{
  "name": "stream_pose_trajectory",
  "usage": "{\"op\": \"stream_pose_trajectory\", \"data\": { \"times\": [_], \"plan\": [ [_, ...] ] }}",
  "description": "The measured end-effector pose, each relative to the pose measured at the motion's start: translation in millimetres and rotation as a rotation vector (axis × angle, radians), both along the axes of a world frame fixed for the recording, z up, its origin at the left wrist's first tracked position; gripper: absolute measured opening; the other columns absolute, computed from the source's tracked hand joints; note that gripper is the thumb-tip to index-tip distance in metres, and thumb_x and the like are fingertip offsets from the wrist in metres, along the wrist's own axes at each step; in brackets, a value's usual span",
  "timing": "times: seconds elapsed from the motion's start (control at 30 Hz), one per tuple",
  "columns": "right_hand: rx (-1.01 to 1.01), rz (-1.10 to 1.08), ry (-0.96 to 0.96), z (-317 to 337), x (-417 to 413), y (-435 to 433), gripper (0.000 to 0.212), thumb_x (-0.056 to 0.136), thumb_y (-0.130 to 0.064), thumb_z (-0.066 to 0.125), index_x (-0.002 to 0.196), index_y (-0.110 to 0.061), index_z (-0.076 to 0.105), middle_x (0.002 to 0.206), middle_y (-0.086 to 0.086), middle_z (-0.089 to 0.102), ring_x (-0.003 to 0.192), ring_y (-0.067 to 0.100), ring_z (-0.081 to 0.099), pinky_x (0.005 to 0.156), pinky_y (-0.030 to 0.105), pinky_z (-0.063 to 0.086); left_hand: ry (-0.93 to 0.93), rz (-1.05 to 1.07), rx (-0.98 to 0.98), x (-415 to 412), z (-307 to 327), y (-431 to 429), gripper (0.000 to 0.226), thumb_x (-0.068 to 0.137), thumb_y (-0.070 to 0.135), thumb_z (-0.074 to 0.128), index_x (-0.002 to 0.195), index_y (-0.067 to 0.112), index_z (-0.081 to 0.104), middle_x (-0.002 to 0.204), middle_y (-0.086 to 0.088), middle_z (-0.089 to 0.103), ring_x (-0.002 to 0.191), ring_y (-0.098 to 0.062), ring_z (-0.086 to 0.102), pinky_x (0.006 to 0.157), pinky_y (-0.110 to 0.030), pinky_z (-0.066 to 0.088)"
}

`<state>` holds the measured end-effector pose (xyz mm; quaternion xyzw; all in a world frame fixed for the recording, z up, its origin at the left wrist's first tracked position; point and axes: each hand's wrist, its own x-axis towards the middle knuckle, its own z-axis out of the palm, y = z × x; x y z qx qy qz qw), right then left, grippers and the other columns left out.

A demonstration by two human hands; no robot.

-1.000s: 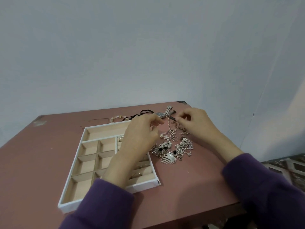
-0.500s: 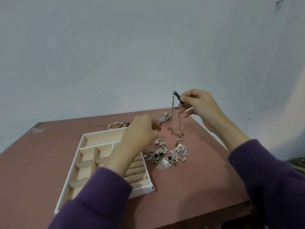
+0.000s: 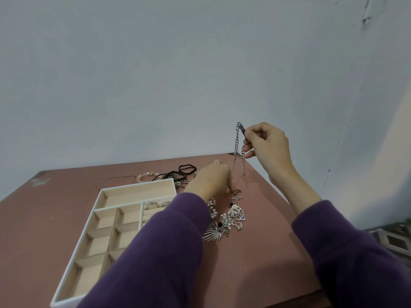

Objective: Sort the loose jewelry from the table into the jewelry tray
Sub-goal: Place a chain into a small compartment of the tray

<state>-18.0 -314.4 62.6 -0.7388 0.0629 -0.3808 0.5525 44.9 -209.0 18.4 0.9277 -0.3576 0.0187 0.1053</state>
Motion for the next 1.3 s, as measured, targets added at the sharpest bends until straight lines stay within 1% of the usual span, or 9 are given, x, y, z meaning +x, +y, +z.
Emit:
{"op": "stream_pose_trajectory", "data": {
  "times": [0.17, 0.3, 0.43, 0.5, 0.6, 0.67, 0.8, 1.13, 1.3],
  "plan": [
    [0.002, -0.012, 0.01, 0, 1, 0, 0.011, 0.088, -0.003, 0.052, 0.085, -0.007, 0.061, 0.07, 0.006, 0.058, 0.055, 0.017, 0.059, 0.046, 0.019, 0.051, -0.085, 0.039, -0.059, -2, -2, 2, 0.016, 0.085, 0.01, 0.056, 0.098, 0.011, 0.066, 0.106, -0.011, 0.062, 0.103, -0.03, 0.058, 0.078, -0.035, 0.044],
    [0.007, -0.004, 0.006, 4, 1, 9, 0.011, 0.089, -0.003, 0.052, 0.085, -0.006, 0.061, 0.07, 0.004, 0.059, 0.057, 0.018, 0.06, 0.059, 0.03, 0.058, -0.016, 0.078, -0.31, 1, 16, 20, 0.014, 0.089, 0.009, 0.052, 0.099, 0.007, 0.062, 0.108, -0.013, 0.064, 0.099, -0.03, 0.059, 0.084, -0.036, 0.048],
    [0.011, 0.023, -0.018, 13, -1, 26, 0.01, 0.088, -0.004, 0.053, 0.085, -0.006, 0.062, 0.069, 0.003, 0.059, 0.058, 0.018, 0.062, 0.064, 0.035, 0.059, -0.014, 0.084, -0.521, -2, 51, 54, 0.006, 0.091, 0.01, 0.053, 0.088, 0.013, 0.057, 0.098, -0.008, 0.063, 0.075, -0.018, 0.057, 0.06, -0.021, 0.044],
    [0.019, 0.061, -0.029, 19, -2, 37, 0.011, 0.088, -0.004, 0.053, 0.082, -0.008, 0.062, 0.069, 0.004, 0.06, 0.055, 0.015, 0.062, 0.062, 0.033, 0.058, -0.028, 0.093, -0.622, -9, 68, 74, 0.007, 0.091, 0.011, 0.053, 0.085, 0.014, 0.056, 0.09, -0.005, 0.063, 0.073, -0.017, 0.058, 0.055, -0.019, 0.045],
    [0.069, 0.161, -0.034, 25, -5, 59, 0.013, 0.089, -0.004, 0.053, 0.08, -0.01, 0.061, 0.072, 0.008, 0.061, 0.054, 0.014, 0.062, 0.052, 0.022, 0.054, -0.013, 0.111, -0.76, -21, 86, 107, 0.013, 0.09, 0.01, 0.053, 0.079, 0.016, 0.055, 0.086, -0.006, 0.067, 0.07, -0.016, 0.062, 0.062, -0.03, 0.054],
    [0.127, 0.25, -0.026, 26, -7, 77, 0.013, 0.089, -0.003, 0.053, 0.08, -0.008, 0.06, 0.072, 0.009, 0.06, 0.056, 0.016, 0.061, 0.049, 0.02, 0.053, 0.024, 0.126, -0.821, -29, 89, 130, 0.015, 0.091, 0.01, 0.053, 0.077, 0.017, 0.054, 0.085, -0.006, 0.068, 0.068, -0.013, 0.063, 0.061, -0.03, 0.056],
    [0.196, 0.399, 0.008, 20, -7, 111, 0.013, 0.09, -0.003, 0.053, 0.08, -0.008, 0.061, 0.072, 0.009, 0.06, 0.056, 0.017, 0.062, 0.056, 0.026, 0.056, 0.072, 0.188, -0.881, -43, 79, 172, 0.013, 0.091, 0.01, 0.053, 0.079, 0.015, 0.055, 0.086, -0.009, 0.07, 0.072, -0.016, 0.066, 0.062, -0.027, 0.057],
    [0.281, 0.636, 0.105, 9, -2, 164, 0.015, 0.089, -0.001, 0.053, 0.076, -0.006, 0.06, 0.07, 0.01, 0.062, 0.051, 0.017, 0.064, 0.058, 0.027, 0.059, 0.135, 0.325, -0.901, -50, 24, 242, 0.008, 0.09, 0.007, 0.056, 0.084, 0.002, 0.059, 0.08, -0.01, 0.071, 0.073, -0.019, 0.068, 0.062, -0.025, 0.058],
    [0.249, 0.664, 0.134, 10, -1, 173, 0.014, 0.089, -0.002, 0.054, 0.078, -0.006, 0.061, 0.071, 0.01, 0.064, 0.057, 0.022, 0.065, 0.067, 0.037, 0.059, 0.165, 0.361, -0.89, -49, 0, 253, 0.012, 0.089, 0.007, 0.057, 0.077, 0.01, 0.059, 0.082, -0.014, 0.072, 0.074, -0.022, 0.069, 0.066, -0.025, 0.058]
  ]
}}
